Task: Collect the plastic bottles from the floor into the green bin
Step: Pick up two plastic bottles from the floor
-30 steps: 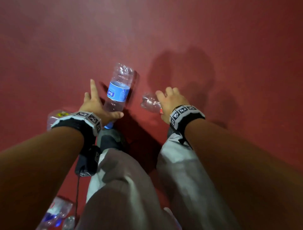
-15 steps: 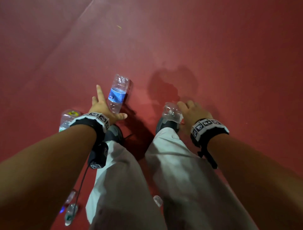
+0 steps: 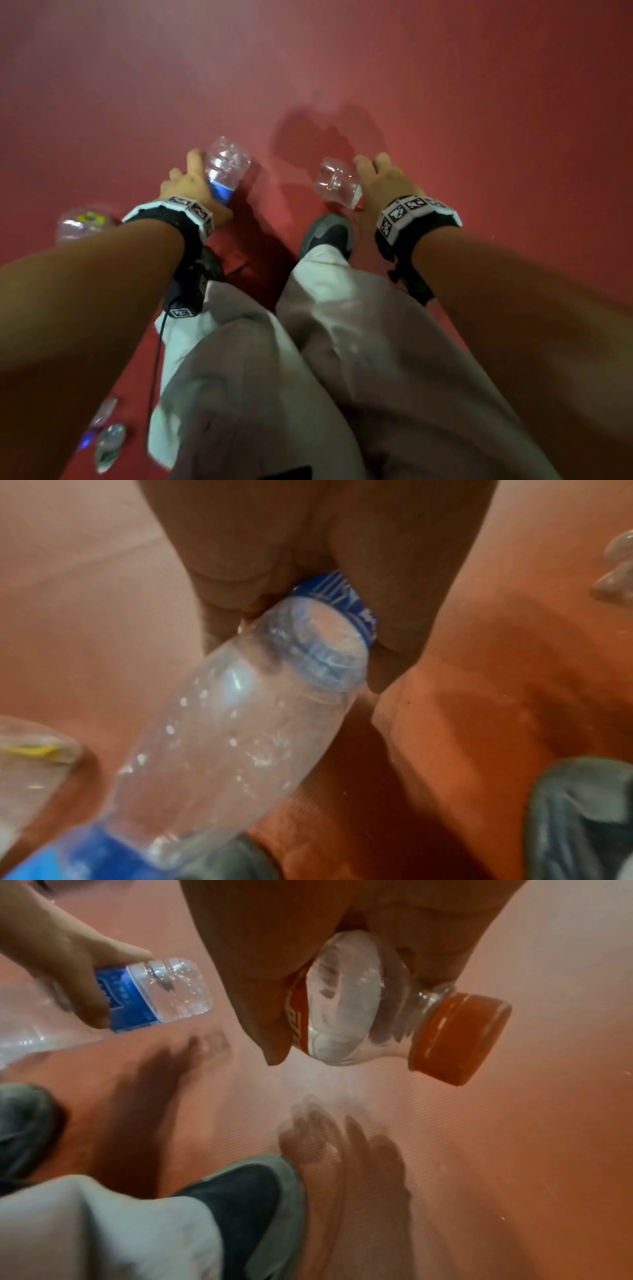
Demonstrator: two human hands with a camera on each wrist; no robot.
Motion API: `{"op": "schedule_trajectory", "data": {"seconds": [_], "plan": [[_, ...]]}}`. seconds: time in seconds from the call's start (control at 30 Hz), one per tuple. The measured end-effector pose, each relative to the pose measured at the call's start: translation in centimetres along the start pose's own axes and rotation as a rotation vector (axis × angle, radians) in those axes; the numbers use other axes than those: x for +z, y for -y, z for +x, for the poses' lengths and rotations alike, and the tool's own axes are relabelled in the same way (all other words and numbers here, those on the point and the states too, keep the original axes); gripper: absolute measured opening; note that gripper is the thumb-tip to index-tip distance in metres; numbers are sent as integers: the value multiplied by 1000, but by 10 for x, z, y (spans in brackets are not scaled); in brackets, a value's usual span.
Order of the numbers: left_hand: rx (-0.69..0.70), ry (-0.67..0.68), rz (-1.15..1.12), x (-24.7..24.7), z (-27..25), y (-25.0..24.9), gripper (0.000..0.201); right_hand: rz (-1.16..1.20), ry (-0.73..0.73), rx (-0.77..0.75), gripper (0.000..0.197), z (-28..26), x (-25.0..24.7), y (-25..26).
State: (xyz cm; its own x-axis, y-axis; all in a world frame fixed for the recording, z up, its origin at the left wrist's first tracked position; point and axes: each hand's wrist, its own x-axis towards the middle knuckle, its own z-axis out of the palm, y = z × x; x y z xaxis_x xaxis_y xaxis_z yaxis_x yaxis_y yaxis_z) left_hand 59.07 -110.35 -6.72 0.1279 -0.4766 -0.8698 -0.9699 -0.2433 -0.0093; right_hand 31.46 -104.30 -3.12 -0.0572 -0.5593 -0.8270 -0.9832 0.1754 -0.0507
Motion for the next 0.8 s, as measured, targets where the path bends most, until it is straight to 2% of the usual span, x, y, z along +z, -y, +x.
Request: {"op": "schedule_trajectory", "data": {"seconds": [0.07, 0.13, 0.2, 0.27, 0.33, 0.4, 0.53, 0.6, 0.67, 0.8], "plan": [[47, -3, 23, -27, -39, 10, 100, 79, 23, 10, 75, -36, -16, 9], [81, -38, 22, -63, -88, 20, 87, 106, 31, 0, 79, -83, -42, 18], [97, -71, 47, -110, -143, 23, 73, 132, 10, -11, 77, -135, -82, 26], [115, -77, 99, -169, -199, 12, 72, 155, 10, 4, 73, -190, -139, 31], [172, -121, 146, -240, -253, -19, 76, 157, -42, 55, 74, -247, -207, 28], [296, -198, 180, -313, -309, -68, 82, 206, -176, 121, 79, -313, -276, 17], [691, -342, 290, -417, -452, -190, 91, 324, -514, 336, 81, -467, -384, -24], [883, -417, 347, -438, -541, -249, 93, 355, -657, 467, 82, -555, -413, -52], [1069, -473, 408, -436, -634, -294, 97, 385, -775, 607, 82, -643, -417, -80], [1426, -566, 560, -395, -805, -359, 96, 423, -920, 925, 75, -805, -379, -131]]}}
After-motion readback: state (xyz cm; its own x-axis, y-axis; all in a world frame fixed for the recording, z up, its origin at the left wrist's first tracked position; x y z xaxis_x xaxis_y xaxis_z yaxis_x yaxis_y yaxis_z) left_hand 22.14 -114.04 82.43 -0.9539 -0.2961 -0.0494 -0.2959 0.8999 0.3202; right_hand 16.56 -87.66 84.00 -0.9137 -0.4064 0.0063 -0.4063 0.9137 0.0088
